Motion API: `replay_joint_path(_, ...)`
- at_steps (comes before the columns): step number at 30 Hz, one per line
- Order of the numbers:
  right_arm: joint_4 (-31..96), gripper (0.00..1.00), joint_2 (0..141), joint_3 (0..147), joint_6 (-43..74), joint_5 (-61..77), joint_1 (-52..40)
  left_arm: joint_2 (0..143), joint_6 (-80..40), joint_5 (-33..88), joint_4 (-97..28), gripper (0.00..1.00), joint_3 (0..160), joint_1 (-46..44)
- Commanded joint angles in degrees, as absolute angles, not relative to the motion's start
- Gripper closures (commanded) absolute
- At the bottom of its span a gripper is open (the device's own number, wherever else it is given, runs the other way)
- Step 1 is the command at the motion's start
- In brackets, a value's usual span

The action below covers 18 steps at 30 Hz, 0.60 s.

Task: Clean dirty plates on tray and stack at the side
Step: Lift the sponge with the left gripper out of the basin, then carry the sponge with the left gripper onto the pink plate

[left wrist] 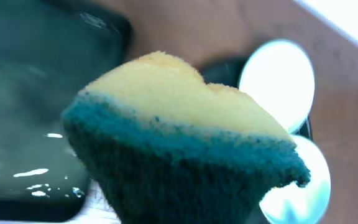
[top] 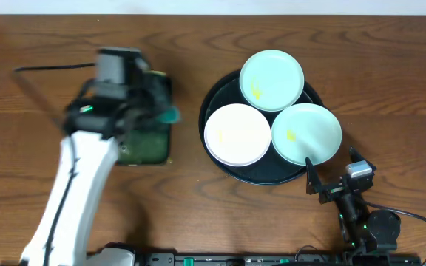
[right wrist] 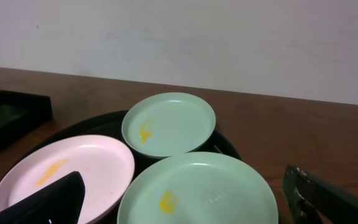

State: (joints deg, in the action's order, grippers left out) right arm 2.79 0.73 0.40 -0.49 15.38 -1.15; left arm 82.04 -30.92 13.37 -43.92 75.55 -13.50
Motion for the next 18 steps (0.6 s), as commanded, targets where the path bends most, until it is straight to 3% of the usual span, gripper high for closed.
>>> replay_joint_path(1, 3.0, 0.01, 0.7, 0.3, -0.9, 15.0, -1.8, 88.2, -36.6, 14.5, -41.8, 0.92, 73.2, -20.1)
replay_joint_path(10, 3.0, 0.01, 0.7, 0.3, -0.9, 15.0, -1.8, 104.8, -39.4, 14.0, -30.0, 0.93, 73.2, -34.1)
replay_joint_path(18, 3.0, 0.01, 0.7, 0.3, -0.9, 15.0, -1.8, 110.4, -47.5, 3.9, -28.9, 0.92, 73.2, -36.8)
